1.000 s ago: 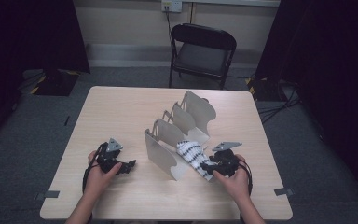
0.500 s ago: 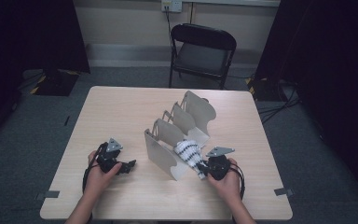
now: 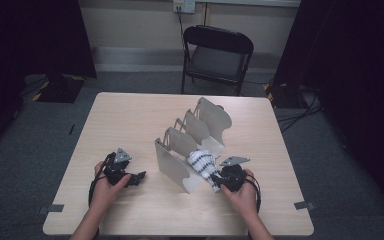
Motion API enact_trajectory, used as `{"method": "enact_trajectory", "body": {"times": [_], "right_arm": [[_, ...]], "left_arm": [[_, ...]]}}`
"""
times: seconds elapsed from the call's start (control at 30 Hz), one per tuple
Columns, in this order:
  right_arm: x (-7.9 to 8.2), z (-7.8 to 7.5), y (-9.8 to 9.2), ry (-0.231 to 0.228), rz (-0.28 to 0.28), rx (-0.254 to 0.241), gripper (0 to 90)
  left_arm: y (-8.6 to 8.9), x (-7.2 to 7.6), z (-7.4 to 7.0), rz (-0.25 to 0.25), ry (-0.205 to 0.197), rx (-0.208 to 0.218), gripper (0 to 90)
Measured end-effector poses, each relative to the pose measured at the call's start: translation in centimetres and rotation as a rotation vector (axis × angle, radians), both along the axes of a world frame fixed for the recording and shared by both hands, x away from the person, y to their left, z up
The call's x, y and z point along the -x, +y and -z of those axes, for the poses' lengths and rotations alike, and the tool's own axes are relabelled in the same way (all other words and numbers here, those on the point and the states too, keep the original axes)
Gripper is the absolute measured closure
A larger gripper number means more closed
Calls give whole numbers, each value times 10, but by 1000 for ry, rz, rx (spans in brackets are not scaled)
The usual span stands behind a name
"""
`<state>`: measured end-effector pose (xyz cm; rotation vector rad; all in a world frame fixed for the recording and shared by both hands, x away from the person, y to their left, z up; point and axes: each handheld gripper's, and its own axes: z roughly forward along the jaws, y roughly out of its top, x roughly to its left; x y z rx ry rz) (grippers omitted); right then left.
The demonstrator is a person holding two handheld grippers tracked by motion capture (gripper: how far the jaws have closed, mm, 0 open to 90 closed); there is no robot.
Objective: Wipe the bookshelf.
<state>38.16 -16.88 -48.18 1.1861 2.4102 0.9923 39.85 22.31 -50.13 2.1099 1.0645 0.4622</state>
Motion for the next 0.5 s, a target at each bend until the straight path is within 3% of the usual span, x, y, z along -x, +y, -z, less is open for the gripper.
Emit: {"method": "enact_trajectory", "body": {"times": [0.13, 0.17, 0.27, 0.33, 0.37, 0.47, 0.5], "right_arm": [[-3, -8, -1, -51, 3, -8, 608], [-6, -12, 1, -63, -4, -32, 566], [-11, -15, 5, -57, -16, -46, 520], [-16, -14, 12, -57, -26, -23, 494], [-21, -8, 19, -35, -38, -17, 482], [-24, -1, 25, -31, -31, 18, 532], [-25, 4, 28, -33, -28, 10, 653]], "left_arm": [[0, 0, 0, 0, -1, 2, 106], [0, -1, 0, 2, -4, -2, 106], [0, -1, 0, 1, -3, 0, 105], [0, -1, 0, 1, -3, -1, 105], [0, -1, 0, 1, -3, -1, 105], [0, -1, 0, 2, -3, 0, 105], [0, -1, 0, 2, -3, -1, 105]]}}
